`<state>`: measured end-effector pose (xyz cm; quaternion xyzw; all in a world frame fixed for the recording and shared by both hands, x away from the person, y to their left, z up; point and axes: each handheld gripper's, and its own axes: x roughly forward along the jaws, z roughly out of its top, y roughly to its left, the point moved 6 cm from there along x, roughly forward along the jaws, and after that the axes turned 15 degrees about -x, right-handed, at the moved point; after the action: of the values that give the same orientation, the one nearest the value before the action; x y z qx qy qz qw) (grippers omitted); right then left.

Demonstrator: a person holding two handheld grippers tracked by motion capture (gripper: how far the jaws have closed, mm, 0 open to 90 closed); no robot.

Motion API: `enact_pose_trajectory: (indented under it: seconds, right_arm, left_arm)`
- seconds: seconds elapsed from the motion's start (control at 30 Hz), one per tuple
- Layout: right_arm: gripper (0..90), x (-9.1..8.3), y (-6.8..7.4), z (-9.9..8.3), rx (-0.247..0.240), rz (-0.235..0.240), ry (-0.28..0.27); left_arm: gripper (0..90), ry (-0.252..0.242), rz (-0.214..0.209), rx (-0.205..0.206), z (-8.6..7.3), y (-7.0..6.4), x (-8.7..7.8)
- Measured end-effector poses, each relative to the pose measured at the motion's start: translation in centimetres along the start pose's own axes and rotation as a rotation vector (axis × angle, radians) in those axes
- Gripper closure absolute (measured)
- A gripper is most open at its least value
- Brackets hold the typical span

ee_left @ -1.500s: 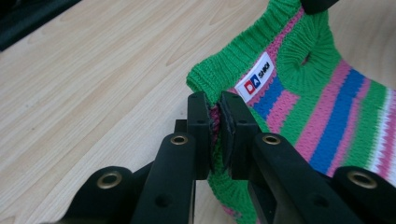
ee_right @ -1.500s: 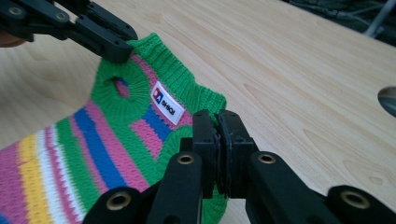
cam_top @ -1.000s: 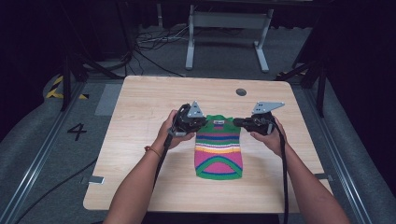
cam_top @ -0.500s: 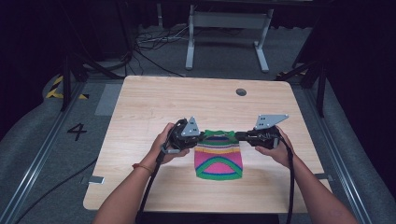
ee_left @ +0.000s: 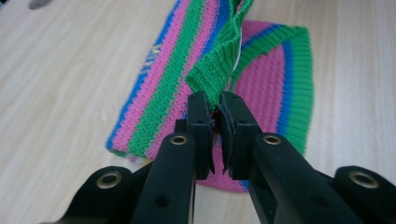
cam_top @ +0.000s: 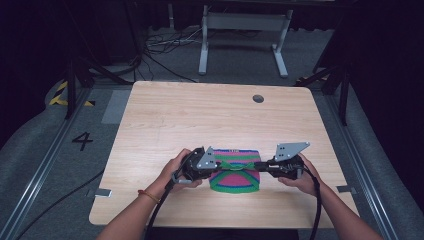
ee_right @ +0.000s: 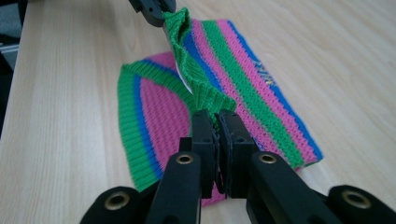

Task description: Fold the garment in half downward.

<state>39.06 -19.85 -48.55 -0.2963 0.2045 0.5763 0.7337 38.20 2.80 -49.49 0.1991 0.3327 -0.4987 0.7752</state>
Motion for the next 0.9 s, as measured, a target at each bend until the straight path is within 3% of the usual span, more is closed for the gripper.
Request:
enact_pose_trajectory:
  seconds: [0.3,0.7,0.83,0.9]
  right_arm:
    - [86.1,0.5,2.1,-0.3,-0.025,0.037,0.029]
    - [84.7,0.4,4.0,-1.5,-0.004,0.057,0.05]
    - [79.8,0.7,4.7,-2.0,-0.016,0.069,0.079]
    - [75.7,0.6,4.6,-2.0,-0.014,0.047,0.082]
  left_arm:
    - [82.8,0.05,-0.026,0.013,-1.6,-1.3,0.4]
    - [82.9,0.074,-0.047,0.024,-2.7,-2.8,0.0]
    - [78.9,0.061,-0.032,-0.003,-2.7,-2.6,-0.1]
    - [75.8,0.042,-0.034,-0.022,-2.4,-2.6,-0.2]
